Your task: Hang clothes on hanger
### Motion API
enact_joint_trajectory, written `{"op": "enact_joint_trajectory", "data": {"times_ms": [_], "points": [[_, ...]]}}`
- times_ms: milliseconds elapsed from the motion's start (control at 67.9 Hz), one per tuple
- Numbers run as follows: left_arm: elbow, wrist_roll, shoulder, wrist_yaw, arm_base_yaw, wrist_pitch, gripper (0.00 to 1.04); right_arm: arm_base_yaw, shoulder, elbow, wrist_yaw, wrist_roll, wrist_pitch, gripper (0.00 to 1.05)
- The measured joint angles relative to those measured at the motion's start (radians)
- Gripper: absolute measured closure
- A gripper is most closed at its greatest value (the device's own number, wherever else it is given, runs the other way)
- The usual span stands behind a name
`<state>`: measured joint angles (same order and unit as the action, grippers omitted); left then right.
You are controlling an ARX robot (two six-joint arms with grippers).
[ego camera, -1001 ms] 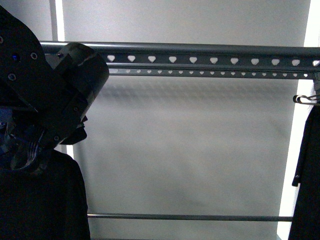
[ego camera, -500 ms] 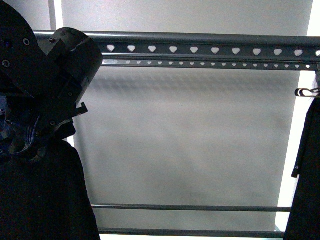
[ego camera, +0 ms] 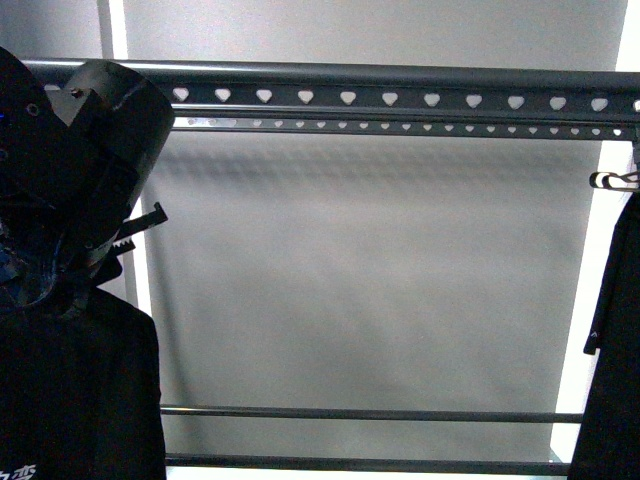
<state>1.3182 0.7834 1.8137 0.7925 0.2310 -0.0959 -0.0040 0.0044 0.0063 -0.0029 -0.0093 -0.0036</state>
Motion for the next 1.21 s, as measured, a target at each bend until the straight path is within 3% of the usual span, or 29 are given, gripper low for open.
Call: {"op": "enact_joint_trajectory", "data": {"times_ms": [191, 368, 456, 589, 604, 707, 810, 972, 1030, 1089, 1207], "points": [[-0.234, -0.145, -0.243, -0.167, 0.033, 0.263, 1.01, 0.0, 0.0, 0.0, 0.0, 0.0, 0.0, 0.07], [-0.419, -0.231, -0.487, -0.323, 0.073, 0.358, 1.01, 0.0, 0.0, 0.0, 0.0, 0.0, 0.0, 0.07], [-0.497, -0.293, -0.599, -0.453, 0.08, 0.402, 1.01, 0.0, 0.0, 0.0, 0.0, 0.0, 0.0, 0.07], [-0.541, -0.407, -0.723, -0.748, 0.067, 0.337, 1.01, 0.0, 0.0, 0.0, 0.0, 0.0, 0.0, 0.07], [-0.545, -0.43, -0.739, -0.83, 0.061, 0.318, 1.01, 0.0, 0.0, 0.0, 0.0, 0.0, 0.0, 0.07], [-0.563, -0.56, -0.795, -1.138, 0.018, 0.223, 1.01, 0.0, 0.0, 0.0, 0.0, 0.0, 0.0, 0.07], [-0.575, -0.734, -0.813, -1.532, -0.081, 0.152, 1.01, 0.0, 0.0, 0.0, 0.0, 0.0, 0.0, 0.07], [-0.549, -0.882, -0.744, -1.939, -0.233, 0.226, 1.01, 0.0, 0.0, 0.0, 0.0, 0.0, 0.0, 0.07], [-0.516, -0.945, -0.712, -2.045, -0.266, 0.19, 1.01, 0.0, 0.0, 0.0, 0.0, 0.0, 0.0, 0.07], [-0.44, -1.067, -0.657, -2.156, -0.294, 0.047, 1.01, 0.0, 0.0, 0.0, 0.0, 0.0, 0.0, 0.07], [-0.18, -1.468, -0.479, -2.213, -0.305, -0.453, 1.01, 0.0, 0.0, 0.0, 0.0, 0.0, 0.0, 0.07]]}}
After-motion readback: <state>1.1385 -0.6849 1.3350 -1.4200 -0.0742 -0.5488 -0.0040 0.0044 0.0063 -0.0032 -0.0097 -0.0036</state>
